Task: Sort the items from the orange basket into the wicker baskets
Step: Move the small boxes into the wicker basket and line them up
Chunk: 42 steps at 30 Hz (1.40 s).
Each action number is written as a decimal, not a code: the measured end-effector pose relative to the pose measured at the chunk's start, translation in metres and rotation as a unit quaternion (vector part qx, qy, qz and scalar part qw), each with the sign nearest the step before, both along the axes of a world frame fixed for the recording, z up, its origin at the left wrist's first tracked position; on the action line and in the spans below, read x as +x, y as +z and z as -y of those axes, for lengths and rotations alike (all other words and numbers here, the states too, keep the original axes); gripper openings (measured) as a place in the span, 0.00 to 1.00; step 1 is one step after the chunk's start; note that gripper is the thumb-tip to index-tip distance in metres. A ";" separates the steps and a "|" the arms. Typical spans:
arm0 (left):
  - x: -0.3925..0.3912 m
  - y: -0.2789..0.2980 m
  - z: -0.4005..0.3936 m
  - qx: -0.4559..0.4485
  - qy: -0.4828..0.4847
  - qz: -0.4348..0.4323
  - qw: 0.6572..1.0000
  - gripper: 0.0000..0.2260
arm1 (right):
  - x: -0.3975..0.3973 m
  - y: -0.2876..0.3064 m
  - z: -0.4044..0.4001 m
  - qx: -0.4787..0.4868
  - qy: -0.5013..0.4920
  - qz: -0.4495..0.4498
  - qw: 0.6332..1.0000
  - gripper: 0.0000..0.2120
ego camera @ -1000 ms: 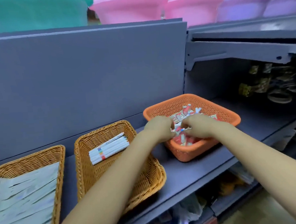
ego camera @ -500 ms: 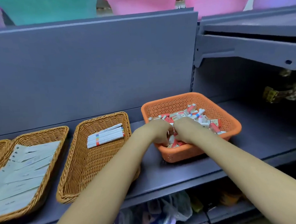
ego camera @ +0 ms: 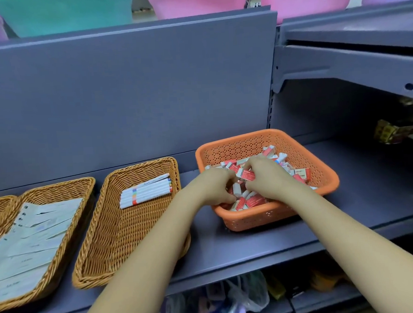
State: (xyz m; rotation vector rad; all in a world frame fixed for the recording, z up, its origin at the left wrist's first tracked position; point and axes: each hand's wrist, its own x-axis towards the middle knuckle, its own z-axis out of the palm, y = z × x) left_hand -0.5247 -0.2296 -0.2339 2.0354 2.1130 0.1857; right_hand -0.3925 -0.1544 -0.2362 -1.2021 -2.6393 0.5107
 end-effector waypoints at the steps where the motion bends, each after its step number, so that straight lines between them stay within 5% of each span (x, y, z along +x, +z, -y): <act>1: 0.000 0.000 0.001 0.010 0.005 0.020 1.000 0.15 | 0.003 0.001 0.000 0.001 0.003 -0.005 1.000 0.17; 7: -0.007 0.006 0.012 0.083 0.064 0.216 0.971 0.13 | 0.015 0.008 -0.002 0.005 0.025 -0.041 0.999 0.19; 18: -0.020 0.007 0.032 0.188 0.100 0.508 0.835 0.14 | 0.018 0.020 0.009 0.051 0.085 -0.162 0.982 0.15; 26: -0.036 0.017 0.055 0.228 0.098 0.557 0.792 0.14 | 0.009 0.029 0.026 -0.085 0.090 -0.290 0.949 0.08; 37: -0.099 0.031 0.137 0.270 0.140 0.521 0.797 0.12 | -0.075 0.033 0.085 -0.251 0.138 -0.419 0.861 0.06; 42: -0.147 0.029 0.193 0.285 0.159 0.509 0.797 0.12 | -0.127 0.031 0.127 -0.341 0.162 -0.401 0.835 0.08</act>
